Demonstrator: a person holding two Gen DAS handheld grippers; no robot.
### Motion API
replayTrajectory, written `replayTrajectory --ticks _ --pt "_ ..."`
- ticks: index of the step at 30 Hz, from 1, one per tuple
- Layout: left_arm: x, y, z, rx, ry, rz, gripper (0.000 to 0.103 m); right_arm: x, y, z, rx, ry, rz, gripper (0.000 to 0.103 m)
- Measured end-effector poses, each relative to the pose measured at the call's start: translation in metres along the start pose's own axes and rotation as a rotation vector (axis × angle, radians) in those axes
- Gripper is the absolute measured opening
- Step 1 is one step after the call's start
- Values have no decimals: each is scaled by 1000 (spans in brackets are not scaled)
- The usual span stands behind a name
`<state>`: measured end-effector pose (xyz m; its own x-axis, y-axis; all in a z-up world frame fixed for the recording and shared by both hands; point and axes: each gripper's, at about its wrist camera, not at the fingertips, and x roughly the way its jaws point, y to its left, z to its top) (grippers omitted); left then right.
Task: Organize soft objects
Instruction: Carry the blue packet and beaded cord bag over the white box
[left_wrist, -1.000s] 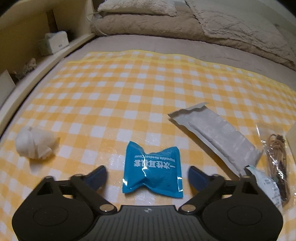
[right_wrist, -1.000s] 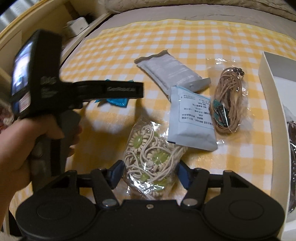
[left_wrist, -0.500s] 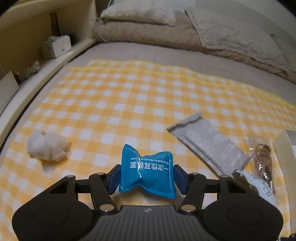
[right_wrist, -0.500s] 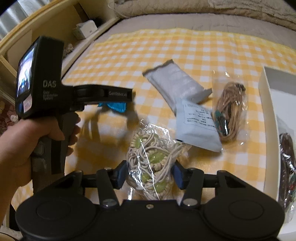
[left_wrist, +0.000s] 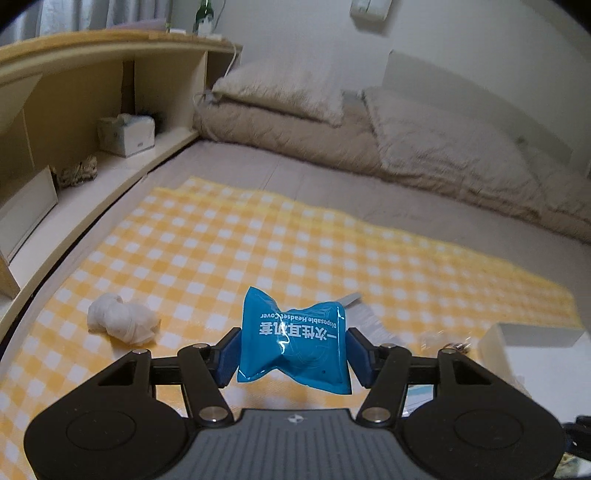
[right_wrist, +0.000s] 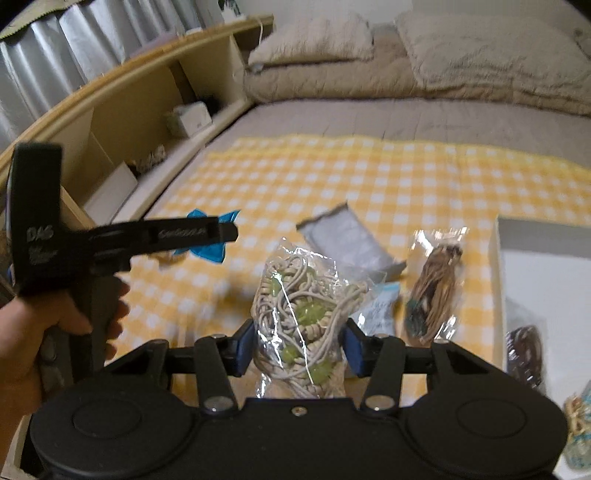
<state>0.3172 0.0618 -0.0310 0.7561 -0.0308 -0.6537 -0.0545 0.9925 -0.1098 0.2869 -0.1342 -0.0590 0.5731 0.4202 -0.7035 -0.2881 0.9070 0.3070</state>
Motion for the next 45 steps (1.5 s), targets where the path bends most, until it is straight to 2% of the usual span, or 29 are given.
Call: replayTrajectory --ticks 9,21,31,39,45 --pt "-34 -22 5 -17 -61 -83 60 -38 -15 12 6 -113 -24 50" --pt "-45 -76 -4 14 -50 -211 60 -92 -68 9 42 -197 -119 50" --pt "-46 -147 -25 35 -1 -373 60 -141 -142 -14 123 -235 -257 50" --pt "-42 -219 -52 43 69 -521 60 -169 -193 -33 181 -241 -341 50" --pt "-31 -262 -74 -15 134 -646 60 -186 -219 -41 203 -249 -366 50"
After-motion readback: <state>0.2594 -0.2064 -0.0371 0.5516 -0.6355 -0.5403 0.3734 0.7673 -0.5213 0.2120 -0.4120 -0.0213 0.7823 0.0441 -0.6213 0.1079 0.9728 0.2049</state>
